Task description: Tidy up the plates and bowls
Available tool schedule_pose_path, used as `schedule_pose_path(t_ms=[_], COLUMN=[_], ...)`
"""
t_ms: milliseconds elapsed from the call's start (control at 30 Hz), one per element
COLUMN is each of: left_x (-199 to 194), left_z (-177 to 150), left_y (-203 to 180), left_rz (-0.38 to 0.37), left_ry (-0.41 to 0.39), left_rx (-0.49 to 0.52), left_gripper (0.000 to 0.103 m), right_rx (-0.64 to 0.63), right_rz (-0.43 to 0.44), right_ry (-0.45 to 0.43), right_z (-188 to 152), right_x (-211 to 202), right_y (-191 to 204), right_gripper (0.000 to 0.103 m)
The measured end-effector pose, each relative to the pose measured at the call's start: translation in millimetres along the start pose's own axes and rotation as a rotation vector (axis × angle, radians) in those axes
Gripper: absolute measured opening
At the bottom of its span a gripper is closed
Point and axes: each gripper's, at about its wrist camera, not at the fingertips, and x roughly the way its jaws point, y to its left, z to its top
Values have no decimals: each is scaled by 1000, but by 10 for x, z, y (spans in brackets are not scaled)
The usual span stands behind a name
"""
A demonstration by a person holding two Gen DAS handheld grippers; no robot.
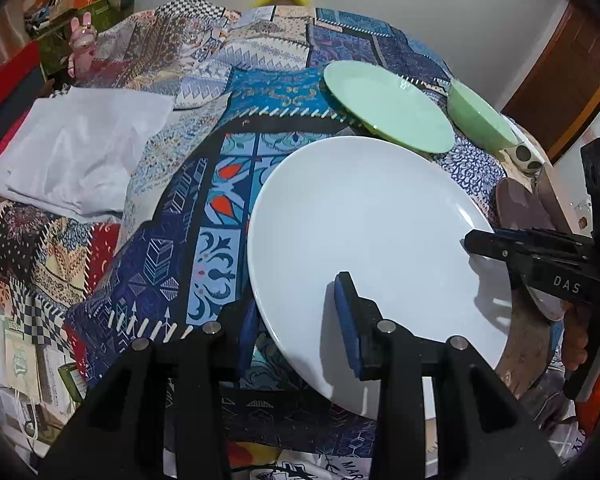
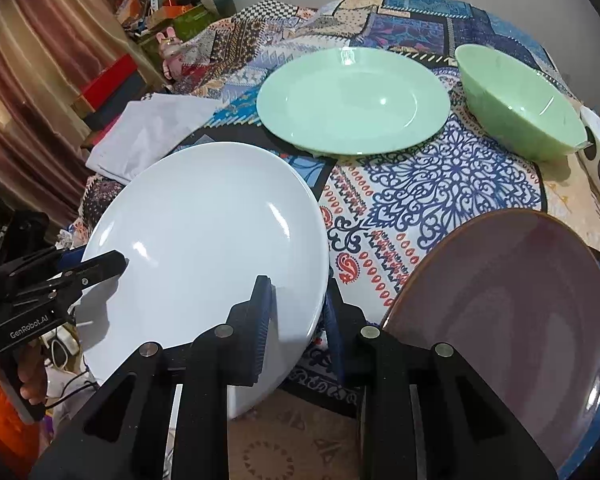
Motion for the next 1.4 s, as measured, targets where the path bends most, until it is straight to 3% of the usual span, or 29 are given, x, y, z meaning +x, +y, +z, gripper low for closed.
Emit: schedule_pose_path(t_ms=[733, 1400], left_x=[-312, -146], left_z=[252, 294], left_y=[-731, -1709], left_rz=[-44, -127], left_ry=[-99, -61], left_rx=[129, 235], left_gripper=[36, 37], right_rx=[81, 198], right_rz=[-59, -110], right_ry=[-136, -182], right_z=[-162, -599], right_x=[-737, -1209], right_y=[-429, -1146], right_gripper=[23, 23])
